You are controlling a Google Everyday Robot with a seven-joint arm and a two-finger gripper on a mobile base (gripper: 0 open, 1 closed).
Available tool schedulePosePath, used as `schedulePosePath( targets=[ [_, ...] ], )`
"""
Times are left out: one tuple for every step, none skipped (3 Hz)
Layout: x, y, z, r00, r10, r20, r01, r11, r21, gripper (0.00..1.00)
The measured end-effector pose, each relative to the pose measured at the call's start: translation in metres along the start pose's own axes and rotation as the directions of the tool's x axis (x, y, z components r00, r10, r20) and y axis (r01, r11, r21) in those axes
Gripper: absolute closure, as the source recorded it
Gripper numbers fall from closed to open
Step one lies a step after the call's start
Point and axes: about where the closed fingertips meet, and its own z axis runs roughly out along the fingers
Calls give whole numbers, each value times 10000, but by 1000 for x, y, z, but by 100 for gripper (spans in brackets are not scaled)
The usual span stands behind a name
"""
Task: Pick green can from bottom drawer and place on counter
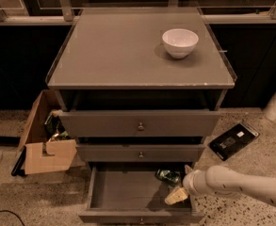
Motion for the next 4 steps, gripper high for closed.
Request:
schedulePosePath(
  targets=[
    [10,-7,20,10000,27,43,-27,9999,-112,0],
    [24,-11,42,9998,220,-23,-220,9996,-196,0],
    [45,-13,60,9978,595,-291,-602,9979,-244,0],
    [46,-8,61,9984,514,-230,-518,9985,-186,0]
  ],
)
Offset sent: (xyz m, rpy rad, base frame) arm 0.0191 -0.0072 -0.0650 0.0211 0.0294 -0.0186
